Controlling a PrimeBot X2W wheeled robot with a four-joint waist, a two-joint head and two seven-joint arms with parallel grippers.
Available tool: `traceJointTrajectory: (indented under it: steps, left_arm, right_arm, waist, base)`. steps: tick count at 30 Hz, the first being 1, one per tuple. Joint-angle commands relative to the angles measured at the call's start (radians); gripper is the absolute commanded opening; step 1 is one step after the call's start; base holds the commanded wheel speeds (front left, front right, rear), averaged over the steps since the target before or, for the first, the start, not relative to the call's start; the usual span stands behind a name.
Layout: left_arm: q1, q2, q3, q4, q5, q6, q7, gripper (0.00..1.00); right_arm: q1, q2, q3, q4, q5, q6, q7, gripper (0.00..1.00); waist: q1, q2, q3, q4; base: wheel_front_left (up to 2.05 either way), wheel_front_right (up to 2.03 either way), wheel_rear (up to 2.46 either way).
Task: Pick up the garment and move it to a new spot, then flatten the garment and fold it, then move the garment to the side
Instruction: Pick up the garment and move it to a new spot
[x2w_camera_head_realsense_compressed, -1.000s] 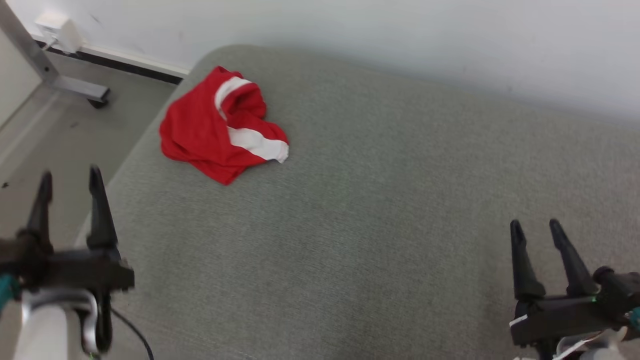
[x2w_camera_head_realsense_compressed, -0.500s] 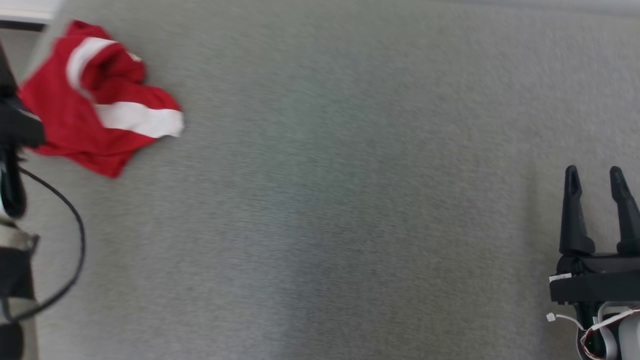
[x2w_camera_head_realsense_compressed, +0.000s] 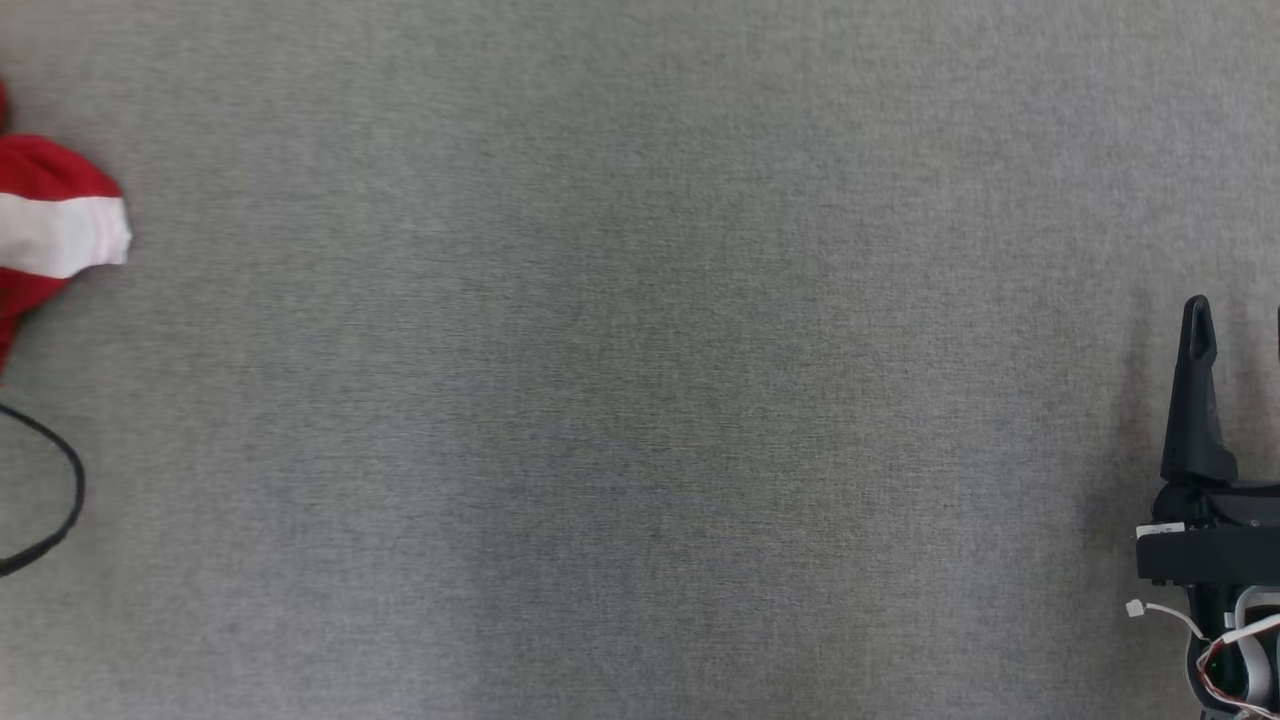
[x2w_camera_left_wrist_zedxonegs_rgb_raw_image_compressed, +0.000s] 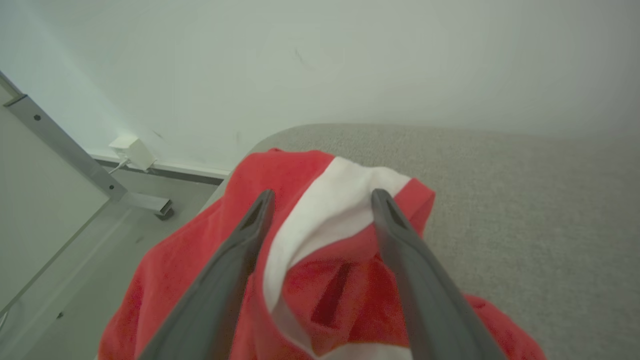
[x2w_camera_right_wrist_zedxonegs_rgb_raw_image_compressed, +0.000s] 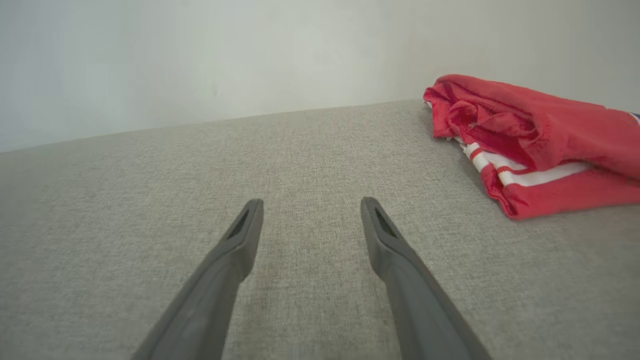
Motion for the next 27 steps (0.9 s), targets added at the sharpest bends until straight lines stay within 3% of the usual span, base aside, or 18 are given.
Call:
traceJointTrajectory:
  steps: [1,10,11,12,17,27]
  left_arm:
    - [-0.011,0.013,-0.008,0.051,-0.006,-0.004,0.016,1.00]
    - [-0.036,0.003,-0.025,0.236,-0.050,-0.014,0.156,1.00]
    - [-0.040,0.002,-0.032,0.246,-0.046,-0.015,0.165,0.24]
    - [-0.044,0.005,-0.039,0.250,-0.044,-0.017,0.162,0.00]
    - [-0.066,0.023,-0.065,0.254,-0.031,-0.021,0.113,0.00]
    - [-0.149,0.027,-0.142,0.141,0.017,-0.025,-0.091,0.00]
  right_arm:
    - [-0.012,-0.005,-0.002,-0.009,-0.010,-0.003,0.005,1.00]
    - [-0.015,-0.008,0.007,-0.023,-0.019,-0.003,0.020,1.00]
    - [-0.016,-0.006,0.009,-0.023,-0.020,-0.003,0.023,1.00]
    - [-0.017,-0.005,0.013,-0.023,-0.020,-0.003,0.025,1.00]
    - [-0.016,0.001,0.024,-0.011,-0.015,-0.003,0.020,1.00]
    - [-0.012,0.033,0.058,0.071,0.004,-0.003,-0.021,1.00]
  waist:
    - [-0.0002,-0.0003,0.028,-0.020]
    - [-0.0002,-0.0003,0.022,-0.001]
    - [-0.0002,-0.0003,0.020,0.000]
    - [-0.0002,-0.0003,0.017,0.000]
    - [-0.0002,-0.0003,-0.007,-0.006]
    - [-0.0002,-0.0003,-0.112,-0.030]
  base:
    - [0.00,0.00,0.00]
    - [0.00,0.00,0.00]
    - [0.00,0.00,0.00]
    - [0.00,0.00,0.00]
    - [0.00,0.00,0.00]
    - [0.00,0.00,0.00]
